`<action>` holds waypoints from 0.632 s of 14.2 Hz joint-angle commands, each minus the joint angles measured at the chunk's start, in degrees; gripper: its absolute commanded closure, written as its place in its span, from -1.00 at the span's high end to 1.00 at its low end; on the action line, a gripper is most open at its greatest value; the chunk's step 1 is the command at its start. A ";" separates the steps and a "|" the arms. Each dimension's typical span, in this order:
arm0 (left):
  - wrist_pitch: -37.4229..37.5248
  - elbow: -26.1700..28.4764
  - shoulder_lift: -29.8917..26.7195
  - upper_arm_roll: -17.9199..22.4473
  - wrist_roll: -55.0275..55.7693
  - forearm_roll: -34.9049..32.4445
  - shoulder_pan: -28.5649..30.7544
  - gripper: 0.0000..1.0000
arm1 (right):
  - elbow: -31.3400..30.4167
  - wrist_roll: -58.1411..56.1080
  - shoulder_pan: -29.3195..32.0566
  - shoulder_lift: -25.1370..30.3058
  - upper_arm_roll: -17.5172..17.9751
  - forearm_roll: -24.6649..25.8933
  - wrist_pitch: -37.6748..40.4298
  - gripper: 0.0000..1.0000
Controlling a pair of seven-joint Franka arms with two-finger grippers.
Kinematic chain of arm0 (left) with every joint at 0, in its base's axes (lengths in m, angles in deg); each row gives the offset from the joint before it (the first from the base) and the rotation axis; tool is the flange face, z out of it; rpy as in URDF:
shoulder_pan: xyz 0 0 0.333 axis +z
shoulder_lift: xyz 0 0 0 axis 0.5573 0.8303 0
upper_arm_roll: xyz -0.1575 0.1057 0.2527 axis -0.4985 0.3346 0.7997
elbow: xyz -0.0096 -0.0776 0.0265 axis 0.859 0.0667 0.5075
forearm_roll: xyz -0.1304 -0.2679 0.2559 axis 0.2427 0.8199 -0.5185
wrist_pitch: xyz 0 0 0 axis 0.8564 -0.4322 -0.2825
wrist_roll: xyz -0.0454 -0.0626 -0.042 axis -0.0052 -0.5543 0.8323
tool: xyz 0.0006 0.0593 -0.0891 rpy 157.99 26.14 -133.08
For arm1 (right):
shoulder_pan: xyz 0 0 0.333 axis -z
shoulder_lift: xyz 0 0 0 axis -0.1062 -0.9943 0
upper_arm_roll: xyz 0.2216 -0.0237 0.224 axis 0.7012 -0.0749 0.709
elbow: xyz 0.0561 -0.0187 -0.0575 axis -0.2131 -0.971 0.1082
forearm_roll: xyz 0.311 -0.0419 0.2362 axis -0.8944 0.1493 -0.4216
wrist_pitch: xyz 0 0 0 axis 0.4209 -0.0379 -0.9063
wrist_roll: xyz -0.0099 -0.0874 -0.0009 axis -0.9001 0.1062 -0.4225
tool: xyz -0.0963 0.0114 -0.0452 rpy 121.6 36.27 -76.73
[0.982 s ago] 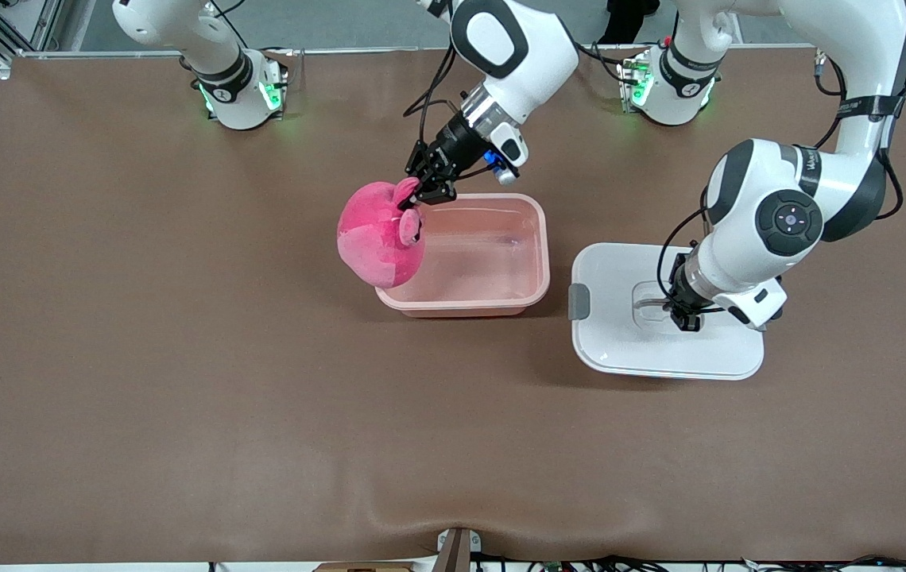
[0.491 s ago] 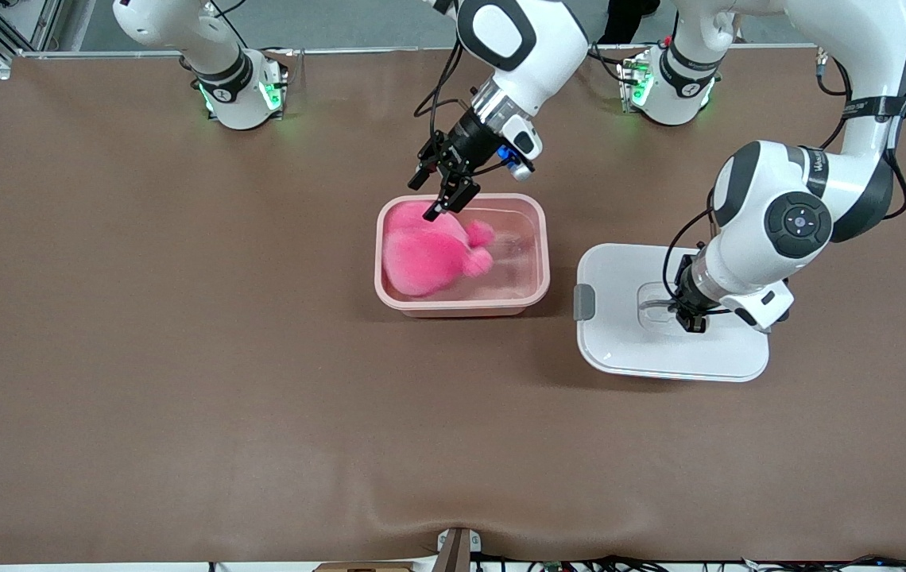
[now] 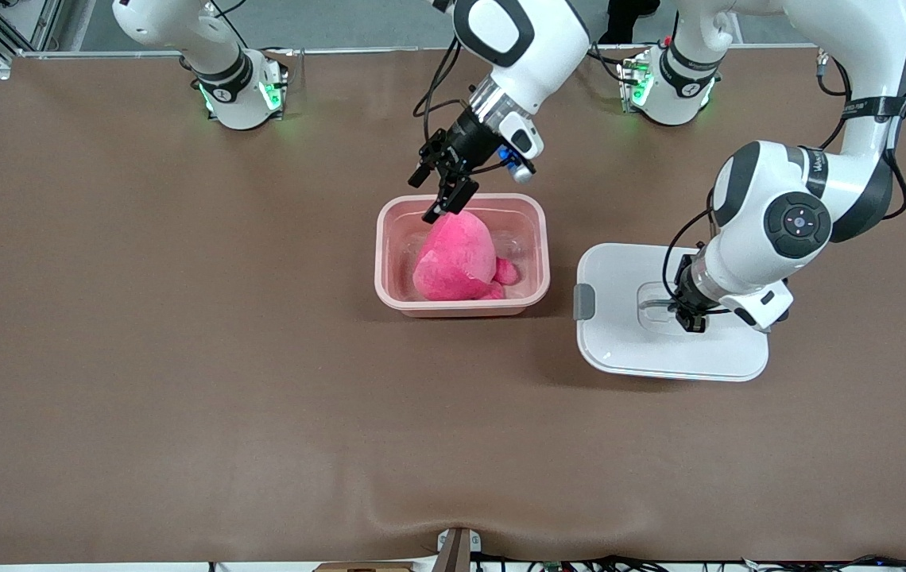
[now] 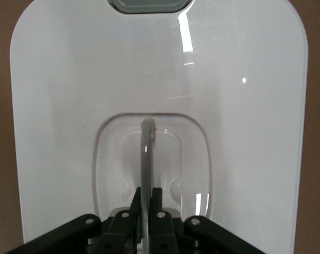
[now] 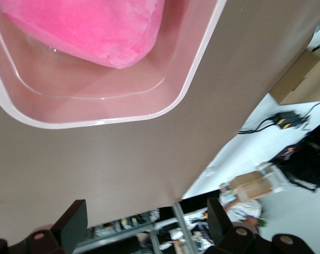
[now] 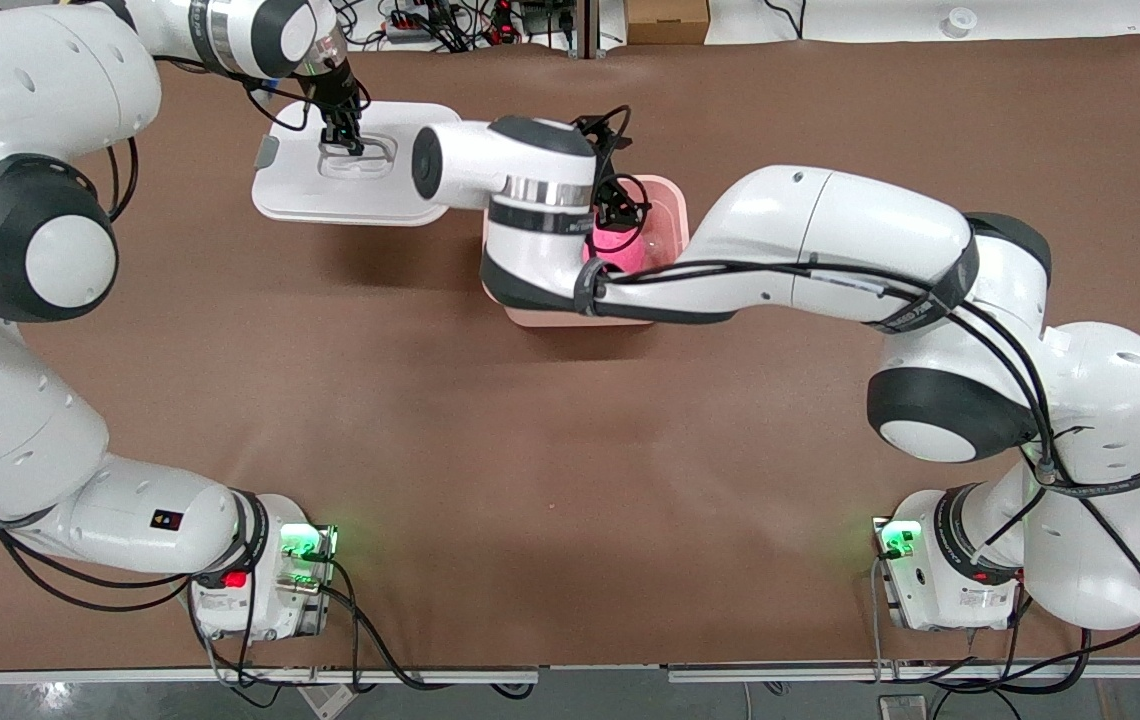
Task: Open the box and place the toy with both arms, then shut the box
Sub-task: 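Lower the pink toy into the open box and open the right gripper, then carry the lid over the box with the left gripper while the right gripper withdraws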
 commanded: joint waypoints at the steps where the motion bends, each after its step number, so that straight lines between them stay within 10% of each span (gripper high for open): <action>1: -0.67 1.28 -1.64 -0.61 -0.70 -1.01 0.47 -1.00 | 0.47 5.73 6.40 2.91 0.56 -6.89 -1.60 1.00; 9: 0.21 -0.12 -3.13 -8.95 10.09 -0.93 -0.24 -1.00 | -7.43 6.89 28.63 12.74 0.56 -21.04 -9.77 1.00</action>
